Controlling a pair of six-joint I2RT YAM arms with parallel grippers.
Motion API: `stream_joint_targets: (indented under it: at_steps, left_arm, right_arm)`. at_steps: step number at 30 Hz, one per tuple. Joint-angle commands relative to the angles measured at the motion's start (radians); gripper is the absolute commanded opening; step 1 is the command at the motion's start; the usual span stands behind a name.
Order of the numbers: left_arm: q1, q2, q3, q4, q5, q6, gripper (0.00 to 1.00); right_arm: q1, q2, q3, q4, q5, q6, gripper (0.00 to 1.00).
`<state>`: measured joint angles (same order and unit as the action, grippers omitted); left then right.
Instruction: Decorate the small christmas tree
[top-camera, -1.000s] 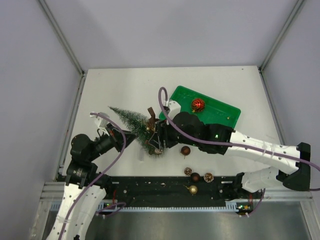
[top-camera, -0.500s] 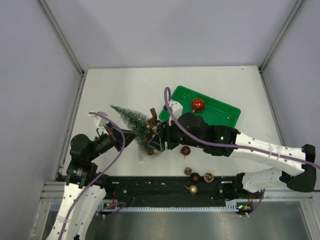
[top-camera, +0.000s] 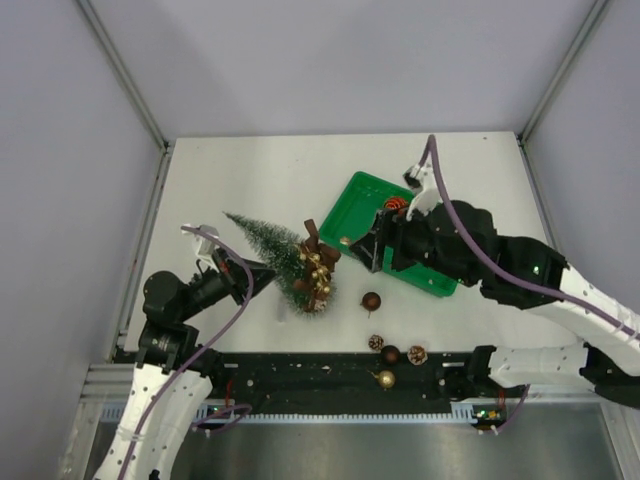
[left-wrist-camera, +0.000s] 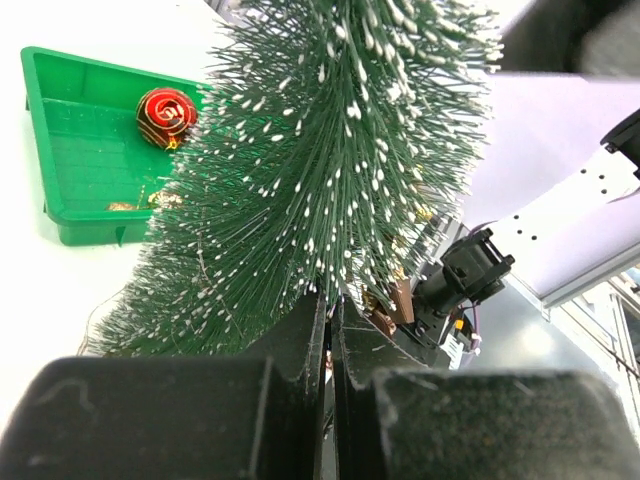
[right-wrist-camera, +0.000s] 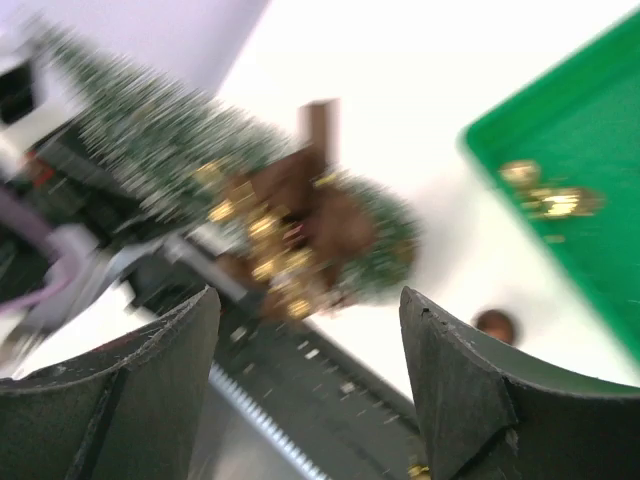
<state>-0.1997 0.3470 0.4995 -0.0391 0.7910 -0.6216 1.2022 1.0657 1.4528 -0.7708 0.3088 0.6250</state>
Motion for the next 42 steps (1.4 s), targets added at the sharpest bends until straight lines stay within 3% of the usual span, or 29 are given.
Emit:
stream_joint_targets:
  at_steps: [1, 6, 13, 24, 35, 42]
  left_arm:
    - [0.025, -0.082, -0.01, 0.142, 0.05, -0.017, 0.04]
    - [0.025, -0.079, -0.01, 0.131, 0.054, -0.003, 0.16]
    - [0.025, -0.091, -0.036, 0.108, 0.057, 0.01, 0.23]
    - [0.025, -0.108, -0.065, 0.094, 0.039, 0.006, 0.24]
    - [0.026, -0.123, -0.075, 0.091, 0.04, 0.013, 0.23]
    - [0.026, -0.057, -0.055, 0.223, 0.076, -0.021, 0.21]
  right_arm:
    - [-0.263, -0.013, -0.001, -0.104, 0.116, -0.057, 0.73]
    - [-0.58, 0.066, -0.169, 0.023, 0.041, -0.134, 0.83]
    - [-0.759, 0.325, -0.276, 0.29, 0.026, -0.18, 0.97]
    - [-0.803, 0.668, -0.134, 0.481, 0.0, -0.142, 0.99]
    - [-0.813, 0.797, -0.088, 0.495, -0.004, -0.099, 0.99]
    - [-0.814, 0.821, -0.098, 0.479, 0.003, -0.077, 0.98]
